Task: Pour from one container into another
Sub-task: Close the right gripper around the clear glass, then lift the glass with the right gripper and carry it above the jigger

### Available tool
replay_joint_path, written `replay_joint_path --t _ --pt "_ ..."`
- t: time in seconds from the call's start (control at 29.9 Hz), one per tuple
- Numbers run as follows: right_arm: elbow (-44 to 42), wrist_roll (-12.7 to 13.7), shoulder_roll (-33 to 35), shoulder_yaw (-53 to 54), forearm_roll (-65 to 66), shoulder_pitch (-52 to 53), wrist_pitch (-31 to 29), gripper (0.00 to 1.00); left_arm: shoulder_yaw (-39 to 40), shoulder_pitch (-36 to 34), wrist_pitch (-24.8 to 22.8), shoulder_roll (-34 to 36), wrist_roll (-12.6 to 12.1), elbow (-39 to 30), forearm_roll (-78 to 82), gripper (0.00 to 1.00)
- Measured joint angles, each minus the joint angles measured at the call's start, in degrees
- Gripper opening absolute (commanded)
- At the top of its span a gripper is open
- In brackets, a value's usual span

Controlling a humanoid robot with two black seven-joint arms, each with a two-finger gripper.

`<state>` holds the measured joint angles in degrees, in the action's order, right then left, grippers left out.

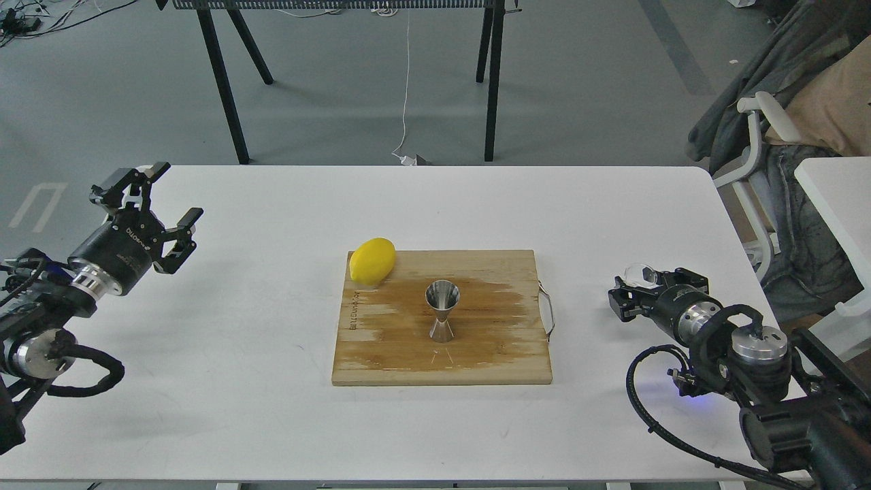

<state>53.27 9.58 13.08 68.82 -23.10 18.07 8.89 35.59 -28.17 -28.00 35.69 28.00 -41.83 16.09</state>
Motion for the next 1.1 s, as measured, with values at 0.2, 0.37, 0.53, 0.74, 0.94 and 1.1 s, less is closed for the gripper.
replay_joint_path --t 0.2,0.37,0.53,0.74,0.94,1.1 --pt "6.08 0.0 0.37 -0.37 4.26 0.25 -4.96 0.44 -0.07 0.0 0.0 0.0 0.0 0.0 0.0 0.87" --pt "12.53 0.08 0.01 -2.25 11.5 0.1 -10.67 0.44 -0.09 0.42 0.0 -0.08 0.0 0.0 0.0 0.87" --pt "16.28 0.03 -0.9 -5.49 20.35 0.47 -16.84 0.44 -0.09 0.48 0.0 -0.09 0.0 -0.01 0.0 0.87" --pt "19.14 0.03 -3.2 -8.65 32.23 1.18 -20.49 0.44 -0.09 0.49 0.0 -0.92 0.0 -0.01 0.0 0.87" --pt "21.07 0.01 -4.04 -11.46 42.09 1.88 -22.53 0.43 -0.09 0.49 0.0 -1.3 0.0 -0.01 0.0 0.87" --pt "22.14 0.01 -4.11 -13.32 49.64 2.08 -22.85 0.43 -0.09 0.49 0.0 -1.32 0.0 -0.01 0.0 0.87"
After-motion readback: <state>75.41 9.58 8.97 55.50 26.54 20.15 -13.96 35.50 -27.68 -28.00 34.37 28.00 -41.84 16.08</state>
